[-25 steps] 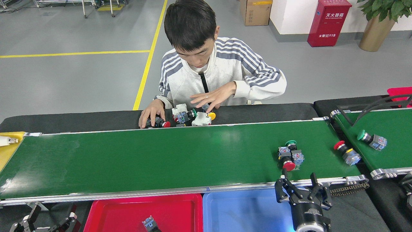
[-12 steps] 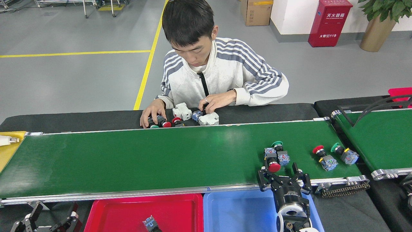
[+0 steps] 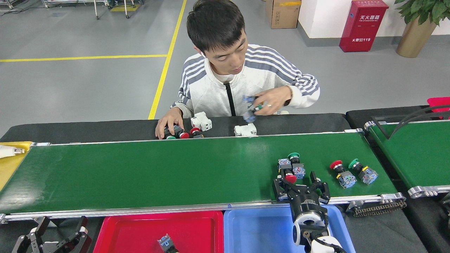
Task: Pick switch part from conveyor to tray
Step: 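Grasp the green-topped switch on the belt with the right gripper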
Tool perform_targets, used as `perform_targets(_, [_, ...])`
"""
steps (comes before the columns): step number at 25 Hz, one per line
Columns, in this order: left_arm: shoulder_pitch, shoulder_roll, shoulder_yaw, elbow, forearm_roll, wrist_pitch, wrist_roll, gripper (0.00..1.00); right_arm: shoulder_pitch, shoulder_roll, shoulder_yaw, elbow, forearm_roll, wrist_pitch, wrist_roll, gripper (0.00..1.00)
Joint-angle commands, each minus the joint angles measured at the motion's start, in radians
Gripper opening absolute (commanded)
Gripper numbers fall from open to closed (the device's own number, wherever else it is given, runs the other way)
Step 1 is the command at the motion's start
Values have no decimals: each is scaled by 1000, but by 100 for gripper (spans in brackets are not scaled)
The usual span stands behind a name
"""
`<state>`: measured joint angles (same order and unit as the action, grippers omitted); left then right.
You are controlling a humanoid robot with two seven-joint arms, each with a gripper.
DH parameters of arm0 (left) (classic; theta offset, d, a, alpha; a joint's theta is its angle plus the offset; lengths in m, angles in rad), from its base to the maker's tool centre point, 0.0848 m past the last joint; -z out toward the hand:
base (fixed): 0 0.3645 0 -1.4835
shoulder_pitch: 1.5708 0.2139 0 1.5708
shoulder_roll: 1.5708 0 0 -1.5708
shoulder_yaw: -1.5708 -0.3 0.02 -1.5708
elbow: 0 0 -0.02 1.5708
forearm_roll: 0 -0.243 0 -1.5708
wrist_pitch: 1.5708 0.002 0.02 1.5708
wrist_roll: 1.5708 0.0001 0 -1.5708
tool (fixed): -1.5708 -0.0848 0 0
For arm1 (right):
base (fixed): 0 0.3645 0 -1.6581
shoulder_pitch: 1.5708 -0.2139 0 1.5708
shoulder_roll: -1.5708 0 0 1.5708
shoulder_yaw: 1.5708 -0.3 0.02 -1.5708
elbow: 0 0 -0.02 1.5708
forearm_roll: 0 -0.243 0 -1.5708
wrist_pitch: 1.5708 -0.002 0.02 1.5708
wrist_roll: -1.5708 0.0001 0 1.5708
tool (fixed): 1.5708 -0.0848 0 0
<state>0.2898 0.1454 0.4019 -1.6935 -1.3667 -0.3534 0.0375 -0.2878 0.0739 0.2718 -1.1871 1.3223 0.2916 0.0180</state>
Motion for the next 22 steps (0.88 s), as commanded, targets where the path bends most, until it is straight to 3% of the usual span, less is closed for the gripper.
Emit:
perform_targets(1, [-9,5,3,-9,-2,-6,4,100,-33,9,18,12,2,3,-1,93])
perform_targets(3, [-14,3,3,-9,-2,-7,4,100,-47,10,41,38,3,3,-1,76])
perform_targets(5, [-14,3,3,-8,-2,-9,4,100,-59,10,64,64,2,1,-1,37])
perform_targets(6, [-14,5,3,-8,-2,-9,4,100,-62,10,66,70,-3,-3,-1,22])
perform_targets(7, [-14,5,3,-8,-2,-9,4,100,-62,9,66,70,-6,-6,0,15])
perform_targets(11, [-15,5,3,-8,-2,-9,4,100,-59,0,72,58,-8,-51,-4,3])
perform_targets(16, [-12,8,3,-9,-3,-9,4,100,-21,-5,142,-29,-5,-220,-23,2])
perform_targets(20, [-14,6,3,-9,-3,-9,4,100,24,-57,307,-183,-3,-482,-36,3])
perform_targets(21, [-14,6,3,-8,-3,-9,4,100,35,-62,346,-207,-3,-560,-38,15])
perform_targets(22, [-17,8,3,-8,-3,-9,4,100,42,-54,385,-207,0,-627,-36,56])
